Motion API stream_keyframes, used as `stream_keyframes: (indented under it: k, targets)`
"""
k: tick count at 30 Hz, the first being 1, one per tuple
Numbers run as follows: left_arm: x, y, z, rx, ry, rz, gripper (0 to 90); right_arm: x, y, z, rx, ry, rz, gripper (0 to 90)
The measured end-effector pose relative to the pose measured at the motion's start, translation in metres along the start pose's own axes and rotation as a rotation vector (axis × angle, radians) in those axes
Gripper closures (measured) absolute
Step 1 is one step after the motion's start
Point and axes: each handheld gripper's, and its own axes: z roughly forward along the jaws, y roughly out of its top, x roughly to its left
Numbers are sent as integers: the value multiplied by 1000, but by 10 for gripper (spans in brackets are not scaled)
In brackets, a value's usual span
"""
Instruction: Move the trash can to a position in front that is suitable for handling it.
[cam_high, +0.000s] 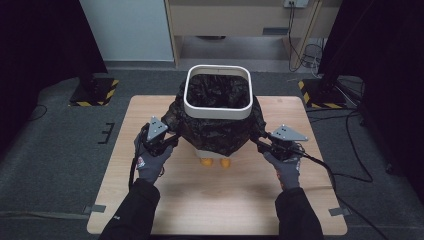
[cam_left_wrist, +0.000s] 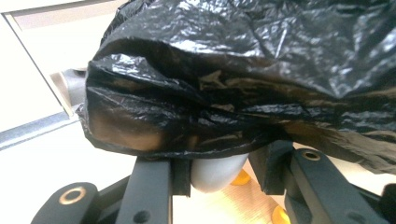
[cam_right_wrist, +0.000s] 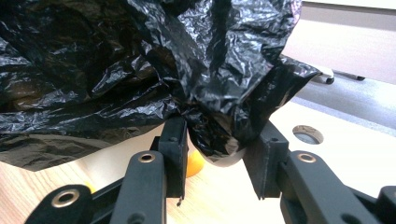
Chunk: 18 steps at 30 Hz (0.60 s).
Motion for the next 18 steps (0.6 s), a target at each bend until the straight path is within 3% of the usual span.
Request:
stream_keyframes:
  k: [6, 12, 18]
  targets:
    - [-2, 2, -4, -11, -8, 4, 667, 2, 1, -3, -9, 15, 5, 651]
    - [-2, 1, -7, -18, -19, -28, 671, 3, 2, -8, -26, 29, 10, 664]
    - [-2, 0, -14, -17, -24, -35, 672, 8, 1, -13, -36, 46, 12, 672]
